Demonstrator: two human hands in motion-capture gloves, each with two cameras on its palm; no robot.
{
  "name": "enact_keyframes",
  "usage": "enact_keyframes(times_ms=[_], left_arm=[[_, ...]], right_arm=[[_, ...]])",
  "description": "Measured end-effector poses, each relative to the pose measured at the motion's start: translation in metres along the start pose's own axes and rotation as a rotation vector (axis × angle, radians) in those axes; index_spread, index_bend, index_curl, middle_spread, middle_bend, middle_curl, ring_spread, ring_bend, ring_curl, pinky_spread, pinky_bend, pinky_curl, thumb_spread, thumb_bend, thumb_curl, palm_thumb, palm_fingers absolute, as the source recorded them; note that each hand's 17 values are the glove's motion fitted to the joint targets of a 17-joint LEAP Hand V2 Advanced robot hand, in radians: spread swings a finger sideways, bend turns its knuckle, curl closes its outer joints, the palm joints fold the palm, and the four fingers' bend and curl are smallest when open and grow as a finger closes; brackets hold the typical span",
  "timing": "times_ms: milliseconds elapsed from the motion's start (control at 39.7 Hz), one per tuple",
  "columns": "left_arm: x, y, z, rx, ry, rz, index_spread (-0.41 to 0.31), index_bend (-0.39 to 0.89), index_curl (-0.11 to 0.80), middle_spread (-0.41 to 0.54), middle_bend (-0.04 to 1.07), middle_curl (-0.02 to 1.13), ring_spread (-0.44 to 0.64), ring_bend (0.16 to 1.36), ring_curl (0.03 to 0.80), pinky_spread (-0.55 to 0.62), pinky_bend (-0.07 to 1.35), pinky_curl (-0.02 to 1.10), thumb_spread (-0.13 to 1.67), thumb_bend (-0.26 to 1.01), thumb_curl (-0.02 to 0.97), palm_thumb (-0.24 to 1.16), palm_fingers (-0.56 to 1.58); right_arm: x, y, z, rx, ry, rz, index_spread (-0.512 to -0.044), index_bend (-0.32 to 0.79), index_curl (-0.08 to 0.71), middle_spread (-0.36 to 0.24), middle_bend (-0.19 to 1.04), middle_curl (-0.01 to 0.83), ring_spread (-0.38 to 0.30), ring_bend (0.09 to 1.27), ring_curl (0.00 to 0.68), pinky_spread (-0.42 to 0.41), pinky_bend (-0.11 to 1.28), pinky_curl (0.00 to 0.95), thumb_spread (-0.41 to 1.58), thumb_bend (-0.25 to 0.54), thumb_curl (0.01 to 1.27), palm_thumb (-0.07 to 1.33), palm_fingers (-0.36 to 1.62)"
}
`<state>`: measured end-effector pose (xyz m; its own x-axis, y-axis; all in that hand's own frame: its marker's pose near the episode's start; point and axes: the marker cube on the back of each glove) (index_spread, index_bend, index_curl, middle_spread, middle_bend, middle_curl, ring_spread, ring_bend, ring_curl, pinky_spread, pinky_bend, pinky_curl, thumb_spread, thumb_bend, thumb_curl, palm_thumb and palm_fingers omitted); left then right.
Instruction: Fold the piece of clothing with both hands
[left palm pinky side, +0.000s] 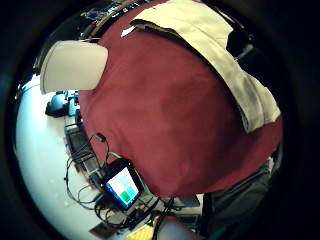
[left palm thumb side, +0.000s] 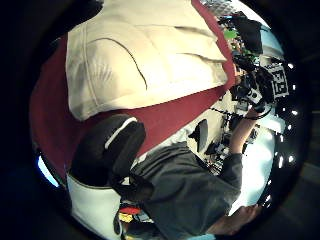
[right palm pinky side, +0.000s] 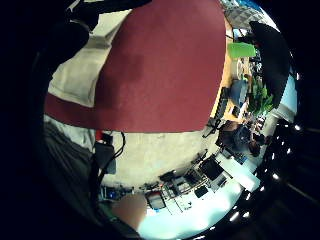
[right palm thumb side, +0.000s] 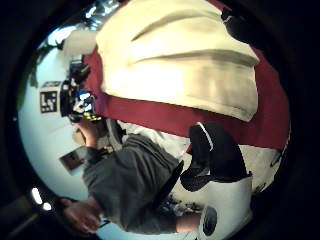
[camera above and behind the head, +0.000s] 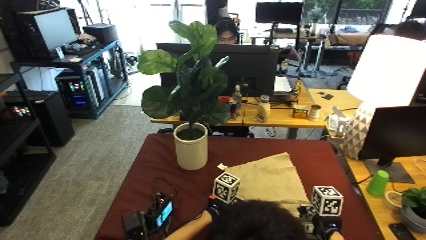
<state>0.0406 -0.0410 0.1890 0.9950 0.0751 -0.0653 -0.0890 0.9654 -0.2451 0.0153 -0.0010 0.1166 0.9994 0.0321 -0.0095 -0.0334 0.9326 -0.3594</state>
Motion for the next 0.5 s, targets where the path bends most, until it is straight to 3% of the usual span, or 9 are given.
enact_keyframes(times_ms=[176,328,428,504], left_arm=[[0.000,-0.021,0.035,-0.042,-0.048,0.007,-0.105,0.09,0.254,-0.023,0.15,0.25,-0.08,0.62,0.381,-0.05,0.53,0.40,1.04,-0.03,0.204,0.17,0.41],[-0.008,-0.048,0.058,0.025,-0.076,-0.005,-0.109,0.14,0.260,-0.022,0.15,0.26,-0.07,0.62,0.374,-0.05,0.52,0.40,1.00,-0.02,0.225,0.19,0.41],[-0.004,-0.044,0.050,0.125,-0.090,-0.012,-0.144,0.21,0.296,-0.081,0.21,0.28,-0.09,0.58,0.358,-0.07,0.47,0.38,1.01,0.00,0.238,0.24,0.57],[0.001,-0.032,0.042,0.168,-0.107,-0.009,-0.166,0.19,0.310,-0.127,0.24,0.30,-0.13,0.54,0.336,-0.11,0.44,0.36,1.03,0.01,0.250,0.29,0.70]], right_arm=[[0.006,-0.005,0.029,-0.052,0.033,0.031,-0.282,0.12,0.269,-0.066,0.18,0.343,-0.037,0.39,0.356,0.110,0.34,0.350,1.13,0.102,0.28,0.77,0.59],[0.006,-0.012,0.047,-0.060,0.102,0.056,-0.282,0.12,0.263,-0.069,0.19,0.356,-0.048,0.39,0.359,0.103,0.35,0.352,1.10,0.087,0.31,0.82,0.61],[0.005,-0.019,0.049,0.003,0.113,0.058,-0.277,0.12,0.261,-0.087,0.21,0.369,-0.062,0.41,0.363,0.081,0.35,0.349,1.08,0.083,0.33,0.86,0.68],[0.005,-0.020,0.047,0.056,0.132,0.065,-0.284,0.12,0.263,-0.104,0.23,0.380,-0.085,0.42,0.365,0.053,0.34,0.348,1.07,0.080,0.34,0.89,0.73]])
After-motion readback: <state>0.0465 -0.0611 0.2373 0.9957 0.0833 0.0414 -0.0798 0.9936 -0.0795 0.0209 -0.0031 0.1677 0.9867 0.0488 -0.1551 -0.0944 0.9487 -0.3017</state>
